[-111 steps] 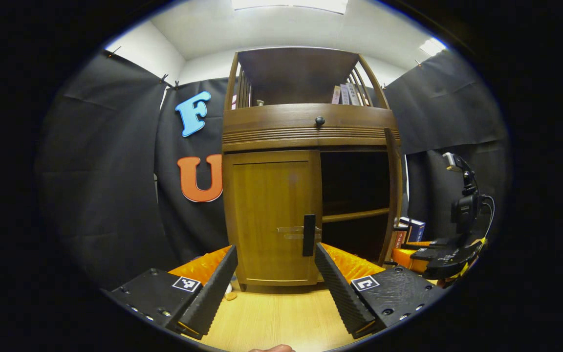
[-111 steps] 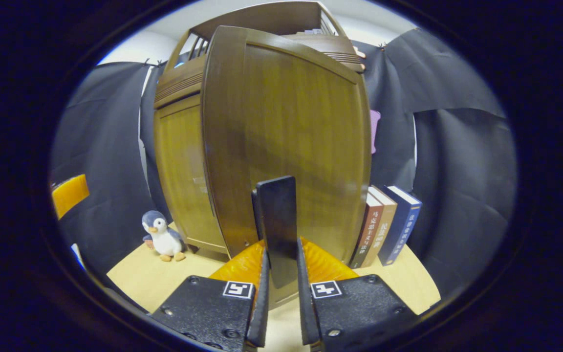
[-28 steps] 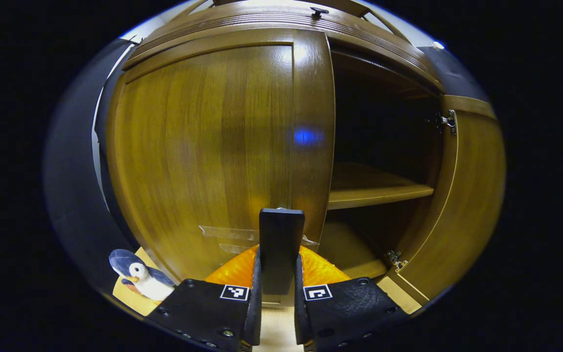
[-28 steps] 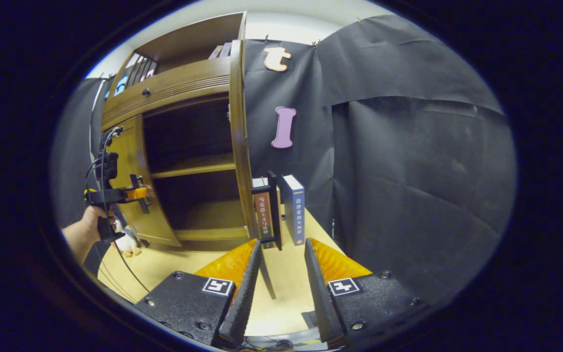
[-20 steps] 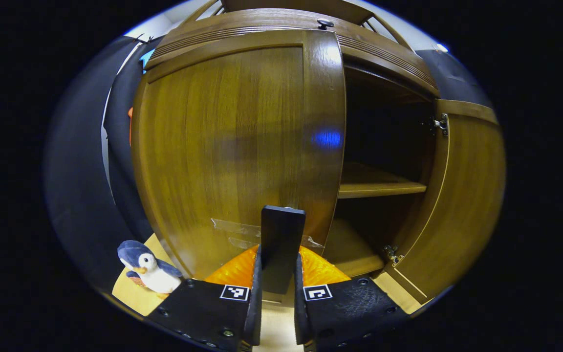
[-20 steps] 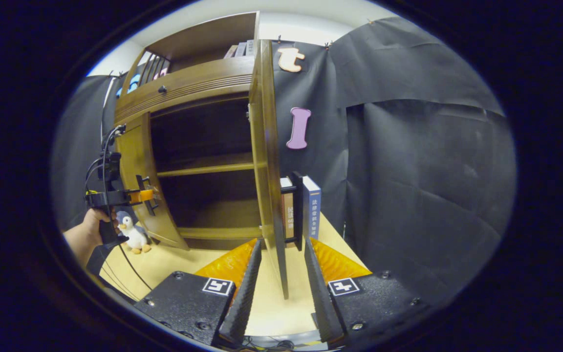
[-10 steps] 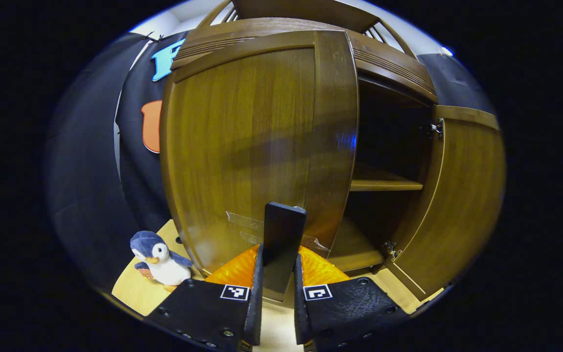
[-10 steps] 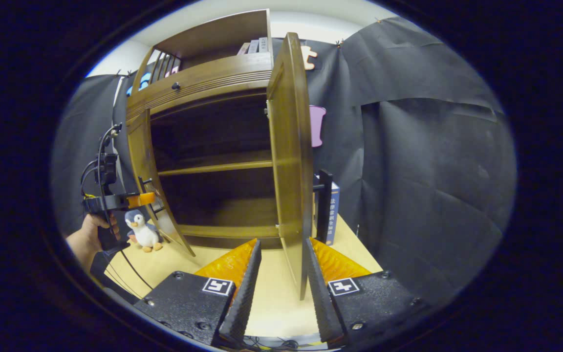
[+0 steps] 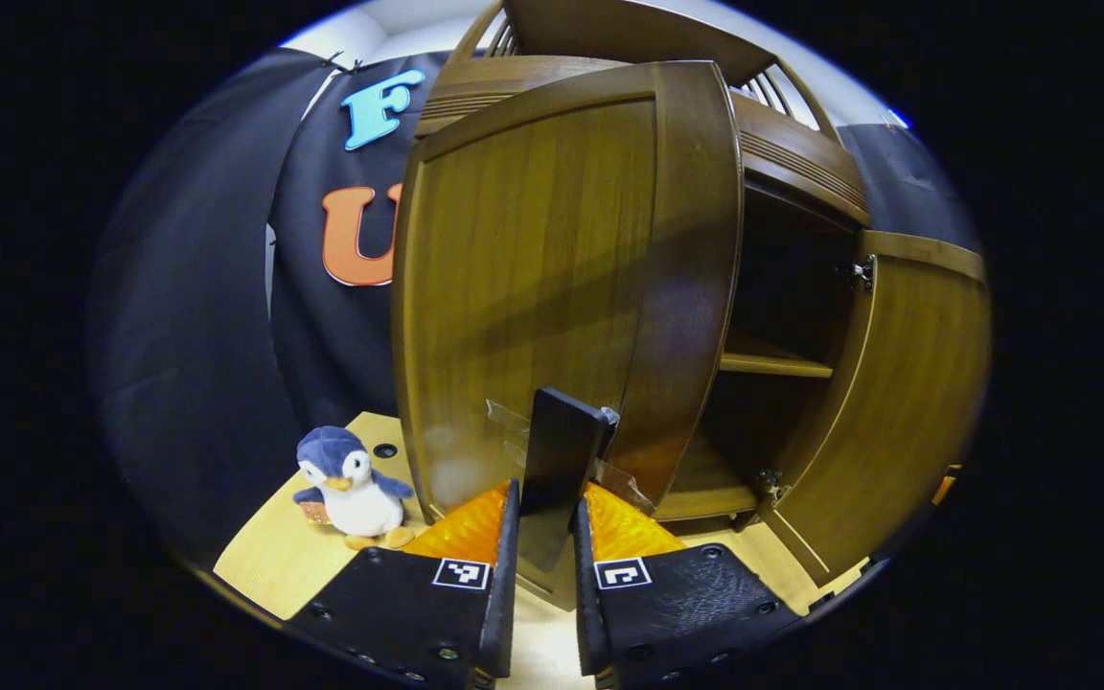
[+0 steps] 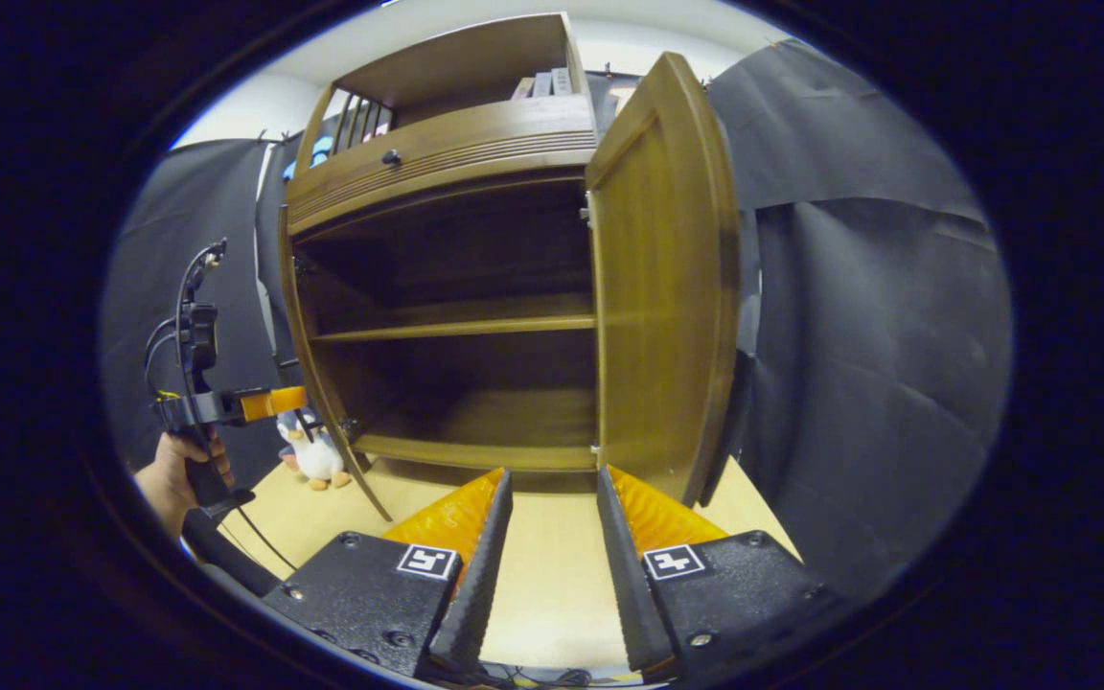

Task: Open the right door of the double-door shoe cabinet with the right hand, and open the left door with the left hand.

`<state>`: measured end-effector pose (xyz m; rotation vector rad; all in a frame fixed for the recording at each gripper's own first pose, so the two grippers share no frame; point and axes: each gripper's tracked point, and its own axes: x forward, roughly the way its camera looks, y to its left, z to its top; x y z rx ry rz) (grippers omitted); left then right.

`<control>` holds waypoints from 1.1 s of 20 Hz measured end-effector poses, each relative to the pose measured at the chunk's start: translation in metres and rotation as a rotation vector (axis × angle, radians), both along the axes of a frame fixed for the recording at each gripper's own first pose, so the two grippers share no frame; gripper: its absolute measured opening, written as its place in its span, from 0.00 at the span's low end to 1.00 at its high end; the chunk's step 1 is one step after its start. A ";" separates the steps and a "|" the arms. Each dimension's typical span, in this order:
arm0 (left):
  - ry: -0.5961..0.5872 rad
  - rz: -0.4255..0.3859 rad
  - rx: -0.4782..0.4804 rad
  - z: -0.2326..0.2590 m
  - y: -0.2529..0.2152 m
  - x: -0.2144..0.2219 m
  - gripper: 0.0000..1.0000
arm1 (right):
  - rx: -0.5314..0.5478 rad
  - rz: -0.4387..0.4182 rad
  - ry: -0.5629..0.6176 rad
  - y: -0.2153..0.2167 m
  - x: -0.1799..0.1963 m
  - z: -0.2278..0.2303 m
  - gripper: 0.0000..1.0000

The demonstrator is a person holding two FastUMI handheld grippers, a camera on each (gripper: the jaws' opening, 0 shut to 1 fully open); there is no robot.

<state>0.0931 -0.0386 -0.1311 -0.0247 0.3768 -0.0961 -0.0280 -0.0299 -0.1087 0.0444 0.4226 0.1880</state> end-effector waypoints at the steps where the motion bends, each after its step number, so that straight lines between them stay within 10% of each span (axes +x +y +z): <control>1: 0.003 0.008 -0.006 0.001 0.004 -0.003 0.25 | 0.001 0.013 0.002 0.003 0.001 -0.001 0.60; 22: 0.011 0.123 0.029 0.005 0.107 -0.043 0.25 | 0.027 0.141 0.026 0.093 0.039 -0.008 0.58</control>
